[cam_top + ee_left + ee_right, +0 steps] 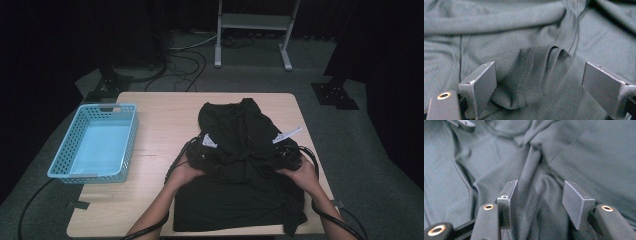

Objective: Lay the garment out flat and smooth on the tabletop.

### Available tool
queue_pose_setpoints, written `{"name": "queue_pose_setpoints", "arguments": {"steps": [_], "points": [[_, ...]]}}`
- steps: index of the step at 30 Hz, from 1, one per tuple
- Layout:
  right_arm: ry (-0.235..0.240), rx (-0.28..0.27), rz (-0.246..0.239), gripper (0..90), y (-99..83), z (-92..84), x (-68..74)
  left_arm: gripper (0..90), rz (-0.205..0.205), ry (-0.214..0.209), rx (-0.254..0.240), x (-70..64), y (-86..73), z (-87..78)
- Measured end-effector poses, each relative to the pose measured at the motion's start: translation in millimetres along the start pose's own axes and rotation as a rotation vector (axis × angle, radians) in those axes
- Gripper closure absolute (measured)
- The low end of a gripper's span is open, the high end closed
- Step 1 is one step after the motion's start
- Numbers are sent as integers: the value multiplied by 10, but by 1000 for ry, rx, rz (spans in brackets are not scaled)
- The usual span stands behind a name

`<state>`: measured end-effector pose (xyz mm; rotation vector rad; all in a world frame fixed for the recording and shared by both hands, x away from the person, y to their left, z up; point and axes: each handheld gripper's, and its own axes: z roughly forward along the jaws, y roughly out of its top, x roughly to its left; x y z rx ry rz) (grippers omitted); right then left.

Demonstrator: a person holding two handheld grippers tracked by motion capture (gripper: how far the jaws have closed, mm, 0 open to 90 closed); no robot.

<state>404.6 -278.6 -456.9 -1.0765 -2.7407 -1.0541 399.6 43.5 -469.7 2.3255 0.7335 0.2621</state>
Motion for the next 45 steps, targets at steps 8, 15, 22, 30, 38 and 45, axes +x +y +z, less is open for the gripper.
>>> {"name": "queue_pose_setpoints", "arguments": {"steps": [8,15,22,30,38,45], "points": [[-5,-28,-55,427,-86,64,104,103,41,32,10,-79,-63,-31],[33,-61,-75,407,-167,76,187,103,39,32,-1,-125,-133,-78],[56,-76,-87,396,-222,89,282,103,43,27,-9,-185,-211,-136],[81,-61,-125,383,-257,115,457,103,58,12,-4,-259,-316,-230],[107,-42,-165,374,-307,141,675,103,70,1,-2,-340,-434,-333],[140,-34,-184,367,-373,159,877,103,83,-13,2,-434,-572,-456]]}}
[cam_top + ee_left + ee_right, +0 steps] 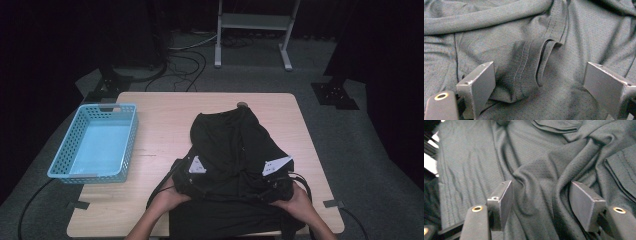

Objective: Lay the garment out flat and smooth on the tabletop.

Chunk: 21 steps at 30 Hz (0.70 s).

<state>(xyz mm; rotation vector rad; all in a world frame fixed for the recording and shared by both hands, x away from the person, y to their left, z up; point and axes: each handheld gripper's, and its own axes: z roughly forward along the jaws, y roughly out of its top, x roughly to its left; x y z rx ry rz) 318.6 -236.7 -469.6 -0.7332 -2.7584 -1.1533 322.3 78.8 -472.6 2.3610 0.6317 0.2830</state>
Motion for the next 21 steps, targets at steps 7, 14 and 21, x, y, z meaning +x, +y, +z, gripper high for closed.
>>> {"name": "queue_pose_setpoints", "arguments": {"steps": [7,14,21], "points": [[41,-12,1,364,-59,46,229,103,12,-11,0,-101,-162,-145],[65,37,-7,371,-42,80,444,103,20,-32,13,-174,-267,-271],[-78,21,8,378,52,-35,251,103,18,-4,-51,-83,-148,-217]]}}
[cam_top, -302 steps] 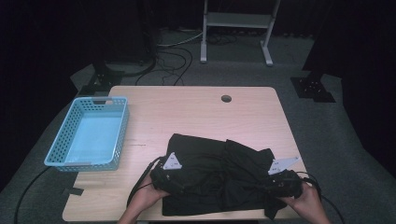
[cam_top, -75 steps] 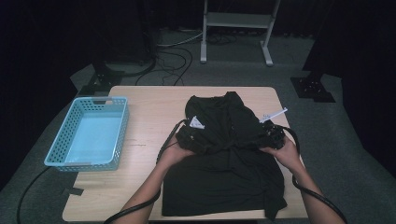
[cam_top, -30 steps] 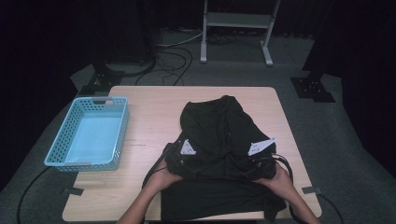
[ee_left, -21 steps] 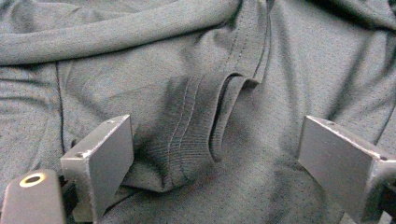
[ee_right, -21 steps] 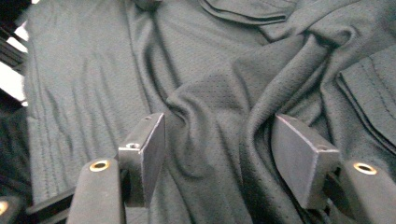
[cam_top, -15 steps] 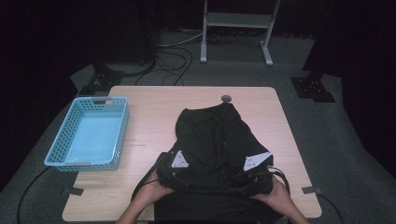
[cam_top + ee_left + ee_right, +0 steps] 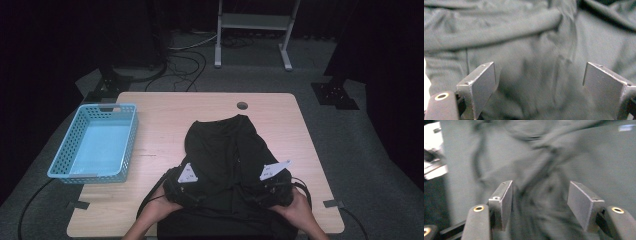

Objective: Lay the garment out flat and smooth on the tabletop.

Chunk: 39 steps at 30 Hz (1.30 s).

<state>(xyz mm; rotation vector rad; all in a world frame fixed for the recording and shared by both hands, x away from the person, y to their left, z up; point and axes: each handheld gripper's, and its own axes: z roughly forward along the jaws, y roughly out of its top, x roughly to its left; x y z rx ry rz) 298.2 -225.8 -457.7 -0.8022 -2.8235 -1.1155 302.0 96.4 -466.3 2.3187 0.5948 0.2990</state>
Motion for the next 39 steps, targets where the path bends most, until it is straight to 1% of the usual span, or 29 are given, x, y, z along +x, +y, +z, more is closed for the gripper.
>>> {"name": "queue_pose_setpoints", "arguments": {"steps": [1,2,3,4,5,7,9,10,11,12,13,16,20,22,23,24,25,27,30,31,35,36,39], "points": [[-22,-5,13,378,9,-7,-63,104,-4,0,-3,28,31,32],[-22,-5,13,378,9,-7,-63,103,-4,0,-3,28,31,32],[-38,-7,25,378,17,-10,-130,103,-11,6,-5,82,88,91],[-70,-2,54,379,32,2,-290,103,-17,15,-11,133,143,146],[-70,-2,54,379,32,2,-290,103,-17,15,-11,133,143,146],[-97,-6,75,383,45,8,-400,103,-31,18,-23,192,199,214],[-118,-2,81,383,58,16,-462,103,-44,13,-19,234,226,269],[-119,2,87,386,61,25,-485,103,-47,10,-14,252,229,298],[-118,-2,81,389,61,30,-500,102,-51,7,-4,267,225,328],[-115,-1,85,388,67,31,-507,101,-67,-1,-6,280,213,348],[-116,5,80,388,71,30,-505,92,-79,-7,-8,287,204,349],[-118,13,64,384,66,33,-474,92,-81,-10,-19,287,170,328],[-101,15,41,371,41,41,-386,92,-80,-15,-12,257,124,277],[-86,20,40,369,30,41,-331,91,-78,-20,-9,232,100,249],[-86,20,40,369,30,41,-331,92,-78,-20,-9,232,100,249],[-79,21,37,368,23,44,-299,92,-75,-21,-2,216,86,227],[-70,32,27,364,9,44,-220,92,-73,-26,2,192,60,195],[-67,33,21,364,3,46,-196,92,-72,-28,1,176,36,172],[-56,33,15,361,-27,49,-90,92,-73,-27,0,129,-18,121],[-51,36,9,361,-42,51,-25,92,-68,-29,3,101,-44,91],[-36,39,5,355,-66,55,77,92,-67,-36,8,36,-94,33],[-30,39,2,351,-73,56,105,92,-61,-39,12,20,-106,17],[-20,60,-20,346,-76,56,176,92,-60,-41,9,-36,-143,-19]]}}
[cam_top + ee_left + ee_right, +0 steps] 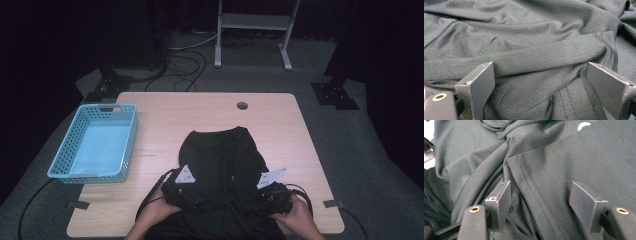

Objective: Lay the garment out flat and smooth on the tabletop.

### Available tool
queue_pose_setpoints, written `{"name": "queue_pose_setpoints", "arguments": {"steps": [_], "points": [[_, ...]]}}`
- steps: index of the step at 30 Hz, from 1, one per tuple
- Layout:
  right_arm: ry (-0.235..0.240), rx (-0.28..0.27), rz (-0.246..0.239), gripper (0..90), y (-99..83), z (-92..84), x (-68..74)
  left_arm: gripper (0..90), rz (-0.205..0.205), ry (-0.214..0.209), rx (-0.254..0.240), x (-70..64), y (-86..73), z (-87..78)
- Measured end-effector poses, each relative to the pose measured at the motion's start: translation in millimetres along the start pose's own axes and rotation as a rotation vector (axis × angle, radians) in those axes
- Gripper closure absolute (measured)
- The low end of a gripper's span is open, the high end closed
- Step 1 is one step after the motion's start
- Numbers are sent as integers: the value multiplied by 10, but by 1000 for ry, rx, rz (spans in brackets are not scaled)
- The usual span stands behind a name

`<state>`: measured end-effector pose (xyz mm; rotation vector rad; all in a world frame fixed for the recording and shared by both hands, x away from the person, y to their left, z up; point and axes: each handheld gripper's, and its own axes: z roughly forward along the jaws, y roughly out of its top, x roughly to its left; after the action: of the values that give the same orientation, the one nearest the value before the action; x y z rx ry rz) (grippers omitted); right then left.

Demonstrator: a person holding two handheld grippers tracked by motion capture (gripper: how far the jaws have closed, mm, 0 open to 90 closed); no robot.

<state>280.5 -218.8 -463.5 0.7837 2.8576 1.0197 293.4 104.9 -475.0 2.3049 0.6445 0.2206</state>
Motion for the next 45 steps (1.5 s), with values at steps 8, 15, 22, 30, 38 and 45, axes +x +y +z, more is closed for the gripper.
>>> {"name": "queue_pose_setpoints", "arguments": {"steps": [8,15,22,30,38,45], "points": [[45,-20,-83,399,115,46,67,89,-6,15,-30,-40,-47,-4],[99,-23,-117,515,253,144,9,88,-7,14,-39,-39,-58,-2],[157,3,-92,754,283,225,-45,89,-8,13,-54,-40,-77,-3],[190,-1,-75,849,244,158,-144,89,-5,10,-57,-34,-81,-3],[164,-14,-56,851,192,13,-231,89,-4,8,-51,-29,-72,-1],[163,-28,-45,850,176,-120,-314,89,2,4,-49,-20,-69,-1]]}}
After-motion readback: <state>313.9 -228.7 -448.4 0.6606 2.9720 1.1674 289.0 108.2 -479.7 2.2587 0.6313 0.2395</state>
